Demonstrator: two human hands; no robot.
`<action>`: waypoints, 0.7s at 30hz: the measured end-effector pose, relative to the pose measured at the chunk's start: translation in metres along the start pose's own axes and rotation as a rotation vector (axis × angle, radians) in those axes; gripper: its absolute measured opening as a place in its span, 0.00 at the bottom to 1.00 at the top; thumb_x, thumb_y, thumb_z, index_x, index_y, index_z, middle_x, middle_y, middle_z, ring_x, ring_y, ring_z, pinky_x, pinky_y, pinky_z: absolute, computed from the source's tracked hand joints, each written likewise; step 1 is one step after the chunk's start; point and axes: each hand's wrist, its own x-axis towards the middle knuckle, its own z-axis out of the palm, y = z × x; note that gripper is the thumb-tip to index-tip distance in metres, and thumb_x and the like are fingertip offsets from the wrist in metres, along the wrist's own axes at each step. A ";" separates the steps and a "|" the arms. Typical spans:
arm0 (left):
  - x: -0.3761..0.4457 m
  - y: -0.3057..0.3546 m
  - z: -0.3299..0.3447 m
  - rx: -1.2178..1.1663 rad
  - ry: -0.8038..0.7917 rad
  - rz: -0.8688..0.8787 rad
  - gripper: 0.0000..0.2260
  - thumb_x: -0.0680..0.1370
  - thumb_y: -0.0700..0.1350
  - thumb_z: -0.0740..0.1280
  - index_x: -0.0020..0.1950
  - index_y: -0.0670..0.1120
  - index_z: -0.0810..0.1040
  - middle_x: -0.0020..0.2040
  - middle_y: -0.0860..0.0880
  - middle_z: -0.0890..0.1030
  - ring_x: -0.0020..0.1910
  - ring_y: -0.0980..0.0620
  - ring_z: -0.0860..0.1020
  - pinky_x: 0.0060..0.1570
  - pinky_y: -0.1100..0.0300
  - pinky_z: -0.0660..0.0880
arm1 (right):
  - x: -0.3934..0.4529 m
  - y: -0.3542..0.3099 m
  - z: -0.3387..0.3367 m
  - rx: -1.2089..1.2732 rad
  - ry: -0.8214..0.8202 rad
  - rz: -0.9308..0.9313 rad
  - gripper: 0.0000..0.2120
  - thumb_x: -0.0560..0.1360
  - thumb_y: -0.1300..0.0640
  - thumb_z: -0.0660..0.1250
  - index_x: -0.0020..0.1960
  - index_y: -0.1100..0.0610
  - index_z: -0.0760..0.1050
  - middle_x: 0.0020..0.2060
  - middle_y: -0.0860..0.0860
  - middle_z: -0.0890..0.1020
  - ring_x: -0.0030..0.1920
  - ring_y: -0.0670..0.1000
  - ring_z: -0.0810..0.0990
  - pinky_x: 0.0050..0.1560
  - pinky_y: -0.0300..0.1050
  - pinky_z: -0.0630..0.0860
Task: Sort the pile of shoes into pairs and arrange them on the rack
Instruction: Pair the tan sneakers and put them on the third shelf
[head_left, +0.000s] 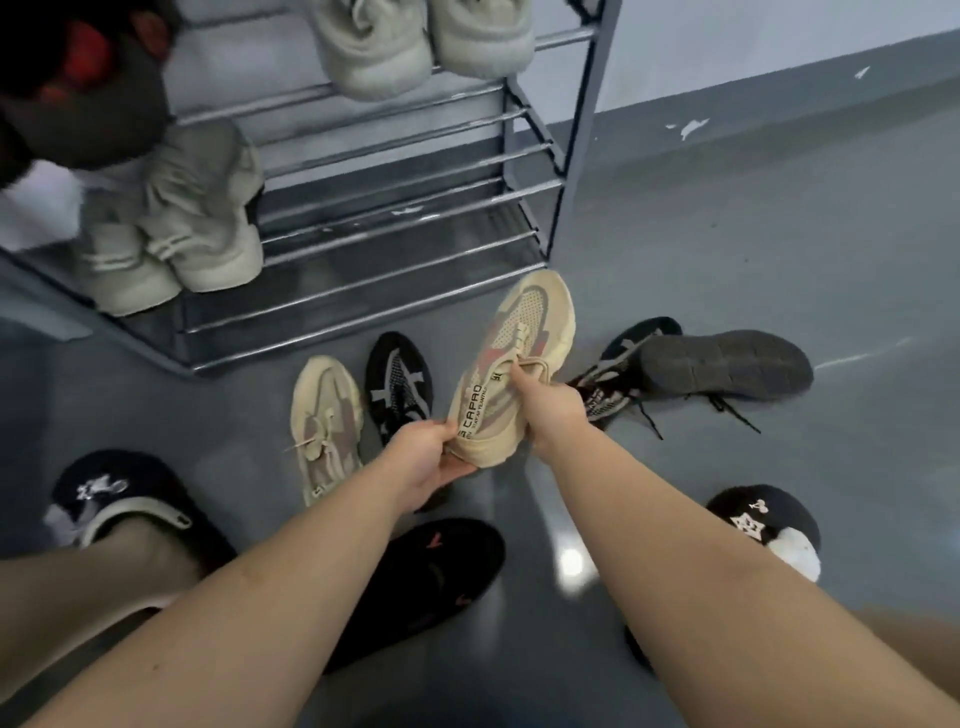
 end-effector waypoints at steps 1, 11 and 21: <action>-0.001 0.002 -0.012 -0.036 0.035 0.003 0.13 0.82 0.37 0.54 0.63 0.34 0.72 0.50 0.41 0.78 0.44 0.47 0.77 0.54 0.48 0.74 | -0.002 0.001 0.016 -0.035 -0.035 -0.010 0.30 0.69 0.44 0.71 0.63 0.63 0.74 0.56 0.58 0.81 0.55 0.59 0.80 0.59 0.56 0.77; -0.005 -0.005 -0.094 -0.008 0.242 0.018 0.16 0.82 0.43 0.56 0.68 0.38 0.69 0.57 0.39 0.76 0.50 0.45 0.75 0.41 0.57 0.73 | -0.007 0.019 0.104 -0.202 -0.186 0.011 0.17 0.74 0.60 0.70 0.60 0.66 0.75 0.53 0.58 0.81 0.55 0.59 0.80 0.59 0.55 0.77; 0.026 -0.044 -0.169 0.496 0.554 -0.123 0.31 0.76 0.59 0.63 0.74 0.45 0.62 0.73 0.42 0.64 0.71 0.42 0.65 0.68 0.52 0.63 | 0.019 0.041 0.128 -0.335 -0.332 0.096 0.07 0.76 0.63 0.66 0.54 0.61 0.77 0.50 0.59 0.81 0.55 0.60 0.80 0.60 0.58 0.76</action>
